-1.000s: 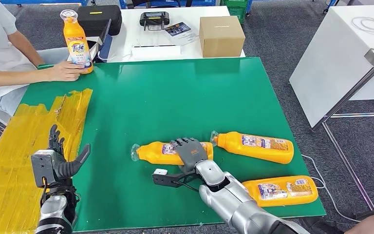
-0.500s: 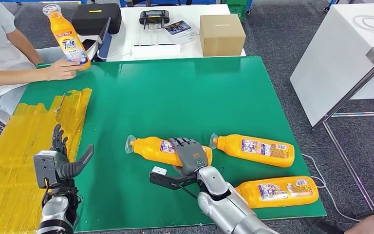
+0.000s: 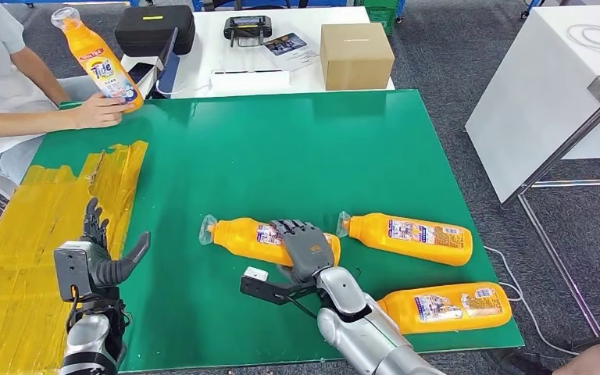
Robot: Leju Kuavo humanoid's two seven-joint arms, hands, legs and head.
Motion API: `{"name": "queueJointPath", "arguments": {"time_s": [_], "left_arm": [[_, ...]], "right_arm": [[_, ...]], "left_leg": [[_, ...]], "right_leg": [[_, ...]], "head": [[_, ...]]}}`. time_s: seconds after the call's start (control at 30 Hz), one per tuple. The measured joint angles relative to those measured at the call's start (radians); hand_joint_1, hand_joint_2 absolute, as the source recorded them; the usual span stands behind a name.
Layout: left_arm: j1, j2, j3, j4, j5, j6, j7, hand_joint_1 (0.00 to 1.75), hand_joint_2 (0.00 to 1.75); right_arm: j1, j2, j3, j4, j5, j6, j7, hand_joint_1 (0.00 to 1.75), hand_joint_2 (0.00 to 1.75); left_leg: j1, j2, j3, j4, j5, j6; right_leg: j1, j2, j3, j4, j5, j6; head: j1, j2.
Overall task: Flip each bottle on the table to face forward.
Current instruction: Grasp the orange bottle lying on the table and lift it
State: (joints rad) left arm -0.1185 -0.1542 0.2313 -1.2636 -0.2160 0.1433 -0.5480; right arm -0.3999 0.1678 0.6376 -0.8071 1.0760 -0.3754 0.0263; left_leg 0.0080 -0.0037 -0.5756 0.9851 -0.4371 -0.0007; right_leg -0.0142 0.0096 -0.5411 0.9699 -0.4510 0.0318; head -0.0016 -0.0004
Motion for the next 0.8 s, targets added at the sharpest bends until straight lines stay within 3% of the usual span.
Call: {"name": "queueJointPath", "arguments": {"time_s": [0.13,0.3,0.53,0.8], "left_arm": [[0.014,-0.004,-0.051,-0.023,-0.038,-0.026,0.029,0.0,1.75],[0.046,-0.011,-0.2,-0.097,-0.058,-0.062,0.066,0.0,1.75],[0.048,-0.001,-0.419,-0.202,0.001,-0.212,0.085,0.0,1.75],[0.014,0.02,-0.528,-0.224,0.074,-0.255,0.09,0.0,1.75]], "right_arm": [[0.055,0.004,-0.055,-0.074,-0.091,-0.12,-0.105,1.75,1.75],[0.125,0.02,-0.151,-0.169,-0.209,-0.203,-0.231,1.75,1.75],[0.164,0.069,-0.255,-0.232,-0.55,-0.126,-0.527,1.75,1.75],[0.166,0.093,-0.288,-0.258,-0.584,-0.121,-0.542,1.75,1.75]], "left_leg": [[0.0,-0.001,0.0,0.0,0.0,0.0],[-0.001,-0.001,-0.002,0.0,0.0,0.0],[-0.001,-0.002,-0.002,0.0,0.0,0.0],[0.0,-0.001,-0.002,0.0,0.0,0.0]], "right_leg": [[0.0,-0.001,0.0,0.0,0.0,0.0],[-0.001,-0.001,-0.001,0.0,0.0,0.0],[-0.001,-0.002,-0.001,0.0,0.0,0.0],[0.0,-0.002,-0.001,0.0,0.0,0.0]], "head": [[0.0,0.0],[0.0,0.0],[0.0,0.0],[0.0,0.0]]}}
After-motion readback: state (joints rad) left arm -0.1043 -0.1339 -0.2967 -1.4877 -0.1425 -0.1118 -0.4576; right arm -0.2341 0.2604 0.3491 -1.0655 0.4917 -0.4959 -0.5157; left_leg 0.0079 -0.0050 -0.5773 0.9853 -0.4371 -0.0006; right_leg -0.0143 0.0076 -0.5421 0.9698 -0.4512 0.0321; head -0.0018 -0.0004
